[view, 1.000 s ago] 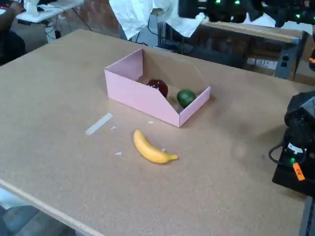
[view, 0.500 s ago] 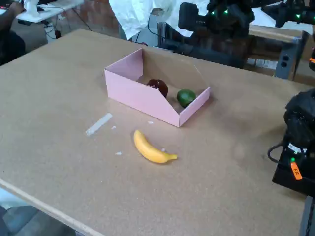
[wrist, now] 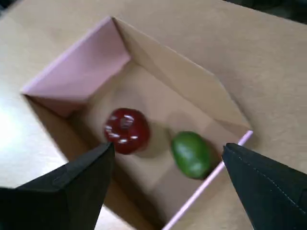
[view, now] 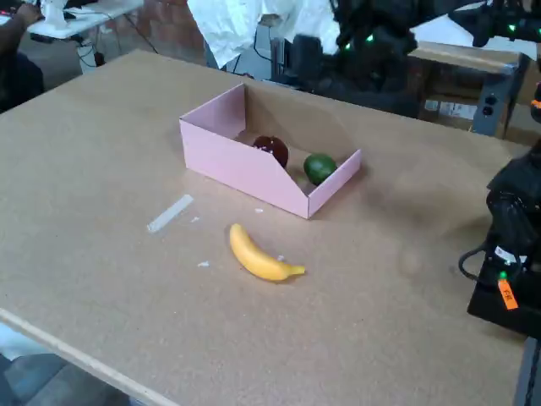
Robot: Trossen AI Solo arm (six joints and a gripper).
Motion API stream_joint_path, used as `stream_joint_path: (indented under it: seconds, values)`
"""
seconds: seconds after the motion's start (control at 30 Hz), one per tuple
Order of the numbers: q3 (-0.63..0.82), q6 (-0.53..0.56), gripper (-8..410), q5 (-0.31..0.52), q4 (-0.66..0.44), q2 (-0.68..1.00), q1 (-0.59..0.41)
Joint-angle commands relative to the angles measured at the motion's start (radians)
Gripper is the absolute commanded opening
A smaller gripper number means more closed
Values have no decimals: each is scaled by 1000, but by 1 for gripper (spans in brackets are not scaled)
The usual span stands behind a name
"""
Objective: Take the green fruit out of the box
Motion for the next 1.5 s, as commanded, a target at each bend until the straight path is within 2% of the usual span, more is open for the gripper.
stream_joint_path:
  seconds: [0.0, 0.2, 0.37, 0.43, 0.7, 1.1, 1.47]
  values:
    - [0, 2, 314, 22, 7, 65, -24]
    - [0, 18, 314, 8, 47, 187, -51]
    - [0, -42, 314, -120, 172, 288, -71]
    - [2, -75, 314, -146, 204, 325, -76]
    - [7, -222, 314, -145, 209, 382, -93]
    - [7, -294, 314, -145, 186, 402, -137]
    - [7, -379, 314, -148, 245, 446, -138]
